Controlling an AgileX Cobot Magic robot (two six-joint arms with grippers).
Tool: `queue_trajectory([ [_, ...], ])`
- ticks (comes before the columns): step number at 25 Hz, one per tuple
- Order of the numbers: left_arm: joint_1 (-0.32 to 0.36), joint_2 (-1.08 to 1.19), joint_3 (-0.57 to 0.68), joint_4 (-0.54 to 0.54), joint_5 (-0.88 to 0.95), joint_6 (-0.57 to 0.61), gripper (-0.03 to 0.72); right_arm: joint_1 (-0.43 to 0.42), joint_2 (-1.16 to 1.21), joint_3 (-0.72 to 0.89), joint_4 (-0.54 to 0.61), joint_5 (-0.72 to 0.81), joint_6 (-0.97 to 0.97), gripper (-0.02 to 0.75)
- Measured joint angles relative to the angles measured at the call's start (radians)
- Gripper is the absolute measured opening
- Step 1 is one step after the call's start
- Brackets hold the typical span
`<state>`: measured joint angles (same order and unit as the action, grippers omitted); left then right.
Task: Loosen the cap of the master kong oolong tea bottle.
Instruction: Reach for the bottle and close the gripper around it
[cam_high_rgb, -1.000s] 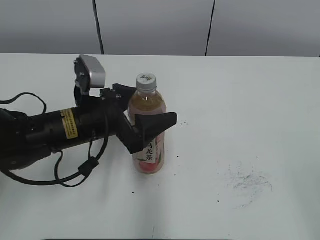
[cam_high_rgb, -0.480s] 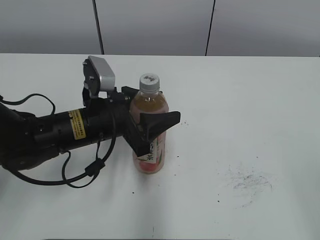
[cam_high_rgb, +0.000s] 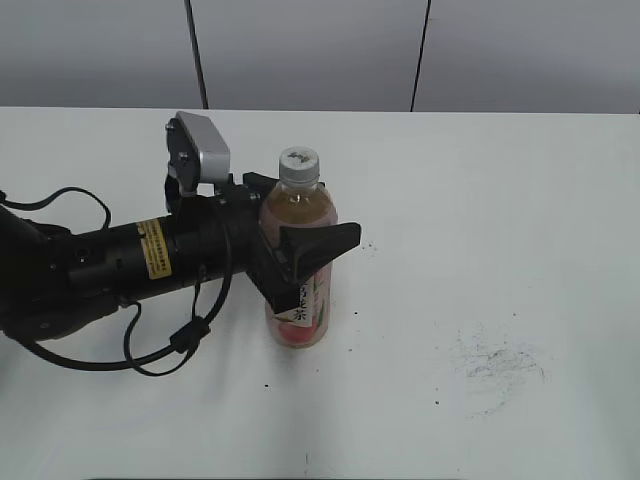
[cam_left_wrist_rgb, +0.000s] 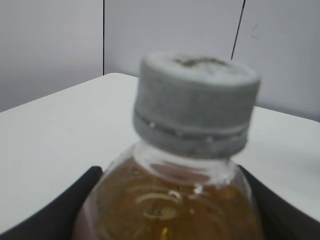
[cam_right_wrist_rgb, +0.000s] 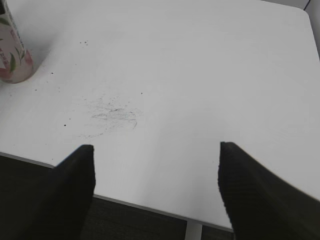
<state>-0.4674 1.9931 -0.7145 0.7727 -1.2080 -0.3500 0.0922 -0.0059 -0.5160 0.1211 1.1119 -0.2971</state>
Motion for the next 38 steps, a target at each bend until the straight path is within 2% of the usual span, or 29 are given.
queue_trajectory([
  [13, 0.0, 0.0, 0.0, -0.001, -0.001, 0.0, 0.447, 0.0, 0.0, 0.0, 0.0, -0.001, 0.0, 0.577],
  [16, 0.0, 0.0, 0.0, -0.001, -0.001, 0.0, 0.447, 0.0, 0.022, -0.012, 0.005, -0.042, 0.0, 0.57],
  [19, 0.0, 0.0, 0.0, -0.001, -0.001, 0.001, 0.447, 0.0, 0.141, -0.03, 0.075, -0.152, -0.006, 0.532],
  [23, 0.0, 0.0, 0.0, -0.001, -0.001, 0.001, 0.447, 0.0, 0.416, -0.082, 0.268, -0.201, -0.153, 0.454],
  [26, 0.0, 0.0, 0.0, 0.0, -0.001, 0.001, 0.447, 0.0, 0.644, -0.171, 0.399, -0.196, -0.295, 0.401],
  [29, 0.0, 0.0, 0.0, 0.0, -0.001, 0.001, 0.447, 0.007, 0.887, -0.313, 0.463, -0.148, -0.345, 0.385],
  [34, 0.0, 0.0, 0.0, 0.0, -0.002, 0.0, 0.447, 0.111, 1.185, -0.611, 0.447, -0.013, -0.365, 0.38],
  [38, 0.0, 0.0, 0.0, 0.0, -0.002, 0.0, 0.447, 0.239, 1.362, -0.851, 0.323, 0.071, -0.284, 0.378],
])
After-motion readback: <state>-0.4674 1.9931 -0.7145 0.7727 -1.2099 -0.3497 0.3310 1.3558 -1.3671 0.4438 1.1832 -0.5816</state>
